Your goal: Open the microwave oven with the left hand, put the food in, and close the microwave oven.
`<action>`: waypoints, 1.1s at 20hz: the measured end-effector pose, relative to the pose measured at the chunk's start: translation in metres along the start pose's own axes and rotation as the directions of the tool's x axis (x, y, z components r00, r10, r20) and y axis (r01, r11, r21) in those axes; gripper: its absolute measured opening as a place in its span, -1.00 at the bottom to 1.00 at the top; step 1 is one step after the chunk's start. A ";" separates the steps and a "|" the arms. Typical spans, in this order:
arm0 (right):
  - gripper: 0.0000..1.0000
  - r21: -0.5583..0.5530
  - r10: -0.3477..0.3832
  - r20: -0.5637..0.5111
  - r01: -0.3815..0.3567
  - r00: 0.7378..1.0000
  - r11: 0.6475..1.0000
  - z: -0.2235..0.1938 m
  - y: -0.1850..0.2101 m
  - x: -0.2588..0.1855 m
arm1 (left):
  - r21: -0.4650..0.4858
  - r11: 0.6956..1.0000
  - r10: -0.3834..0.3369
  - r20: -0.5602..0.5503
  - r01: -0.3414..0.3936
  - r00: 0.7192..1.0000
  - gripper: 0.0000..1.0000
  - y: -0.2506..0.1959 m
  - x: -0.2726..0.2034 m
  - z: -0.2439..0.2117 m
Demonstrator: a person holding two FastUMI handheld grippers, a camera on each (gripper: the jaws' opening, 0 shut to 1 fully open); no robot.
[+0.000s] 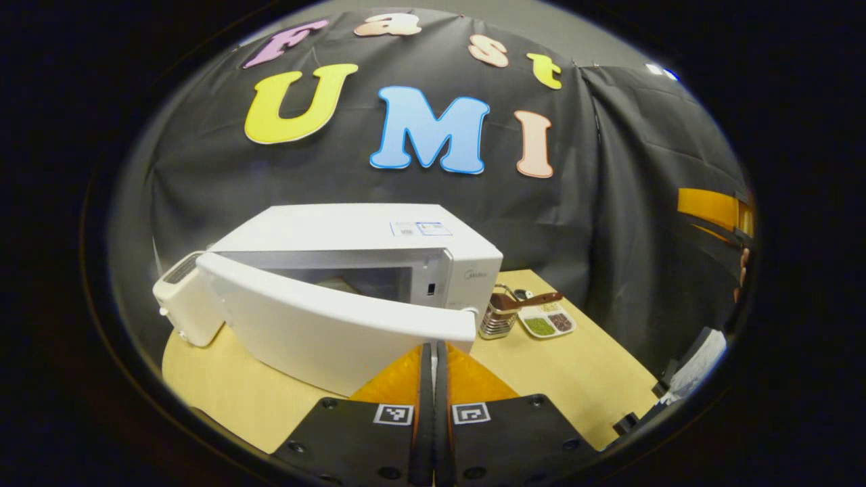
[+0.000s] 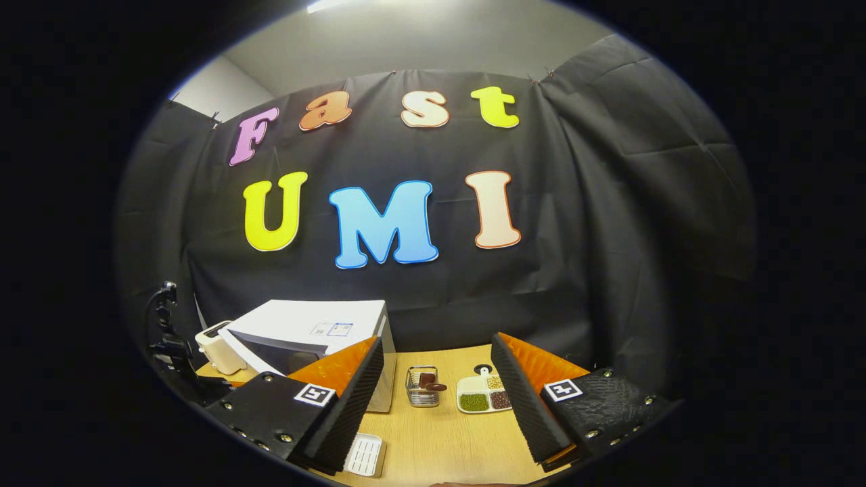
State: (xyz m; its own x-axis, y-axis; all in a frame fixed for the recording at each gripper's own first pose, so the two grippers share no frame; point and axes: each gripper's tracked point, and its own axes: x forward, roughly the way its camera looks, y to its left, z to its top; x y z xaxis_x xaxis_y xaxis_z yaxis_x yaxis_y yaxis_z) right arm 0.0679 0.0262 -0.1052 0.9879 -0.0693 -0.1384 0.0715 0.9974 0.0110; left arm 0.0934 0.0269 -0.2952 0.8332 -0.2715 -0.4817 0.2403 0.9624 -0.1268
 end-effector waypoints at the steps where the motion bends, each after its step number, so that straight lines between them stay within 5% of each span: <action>1: 0.92 0.000 0.002 0.002 -0.002 1.000 1.000 0.000 -0.003 -0.003 | -0.005 1.000 0.004 0.005 -0.004 1.000 -0.87 -0.001 0.004 0.003; 22: 0.94 0.030 0.010 -0.021 -0.009 1.000 1.000 -0.011 -0.047 0.016 | -0.034 0.995 0.091 -0.004 -0.091 0.996 -0.86 0.009 0.104 0.040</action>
State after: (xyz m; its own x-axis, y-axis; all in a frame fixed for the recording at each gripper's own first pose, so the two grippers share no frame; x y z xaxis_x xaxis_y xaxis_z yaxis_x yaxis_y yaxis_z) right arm 0.0792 -0.0217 -0.1191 0.9854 -0.0588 -0.1595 0.0662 0.9969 0.0415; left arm 0.2016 0.0065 -0.3119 0.8496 -0.1829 -0.4947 0.1467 0.9829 -0.1115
